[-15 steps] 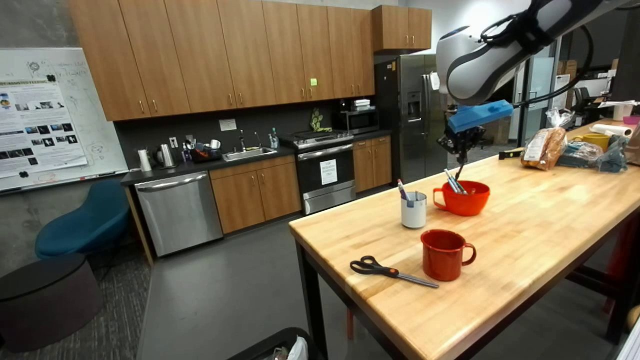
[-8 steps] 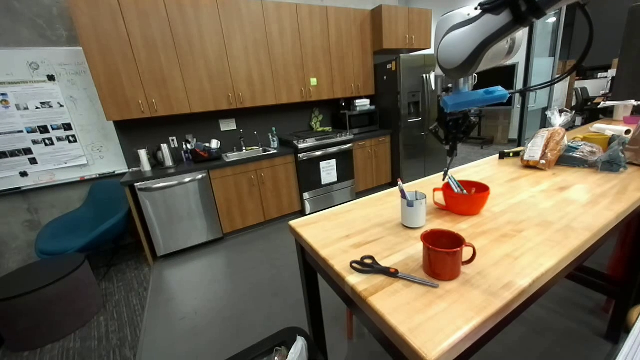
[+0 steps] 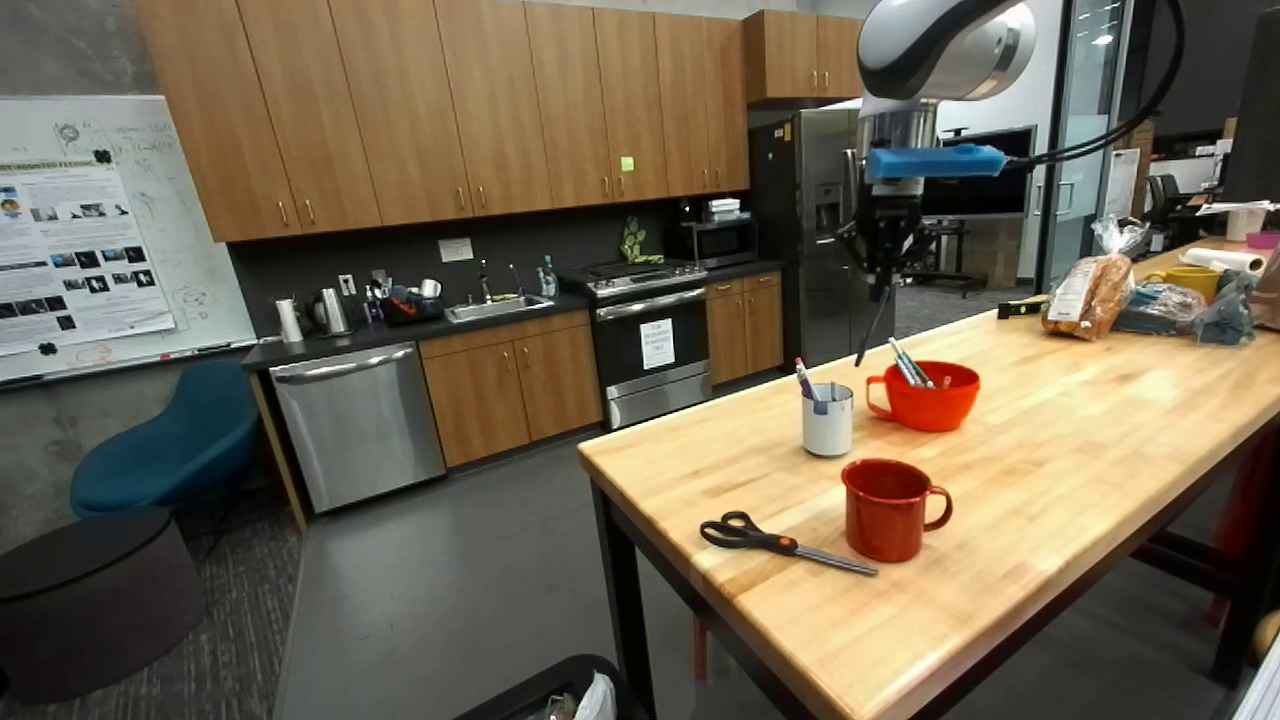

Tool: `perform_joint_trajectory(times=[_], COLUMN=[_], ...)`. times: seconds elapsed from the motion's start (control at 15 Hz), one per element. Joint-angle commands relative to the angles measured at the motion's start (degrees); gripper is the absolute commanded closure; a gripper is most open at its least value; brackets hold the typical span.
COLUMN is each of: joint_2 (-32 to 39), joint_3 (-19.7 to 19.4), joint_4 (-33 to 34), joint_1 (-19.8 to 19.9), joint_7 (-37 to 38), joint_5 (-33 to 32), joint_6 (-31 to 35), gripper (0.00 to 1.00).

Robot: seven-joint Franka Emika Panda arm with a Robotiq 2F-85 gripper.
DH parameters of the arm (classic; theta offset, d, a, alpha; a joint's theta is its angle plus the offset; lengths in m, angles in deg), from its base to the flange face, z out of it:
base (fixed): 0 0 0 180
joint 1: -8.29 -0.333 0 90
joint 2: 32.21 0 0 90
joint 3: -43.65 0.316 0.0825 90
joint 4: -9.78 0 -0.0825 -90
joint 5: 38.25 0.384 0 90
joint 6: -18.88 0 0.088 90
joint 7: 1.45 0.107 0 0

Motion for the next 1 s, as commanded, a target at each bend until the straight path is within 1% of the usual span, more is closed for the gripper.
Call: perform_joint_trajectory(times=[0.0, 0.4, 0.87, 0.93], joint_2=[1.34, 4.54, 8.12, 8.48], joint_3=[-0.05, 0.02, 0.40, 0.42], joint_4=[2.74, 3.90, 3.40, 3.52], joint_1=[-0.77, -1.28, -1.67, -1.71], joint_7=[-1.64, -1.53, -1.13, -1.13], joint_5=[3.66, 6.46, 6.98, 6.92], joint_6=[-3.42, -5.61, -2.95, -2.71], gripper=[0.98, 0.98, 0.98, 0.80])
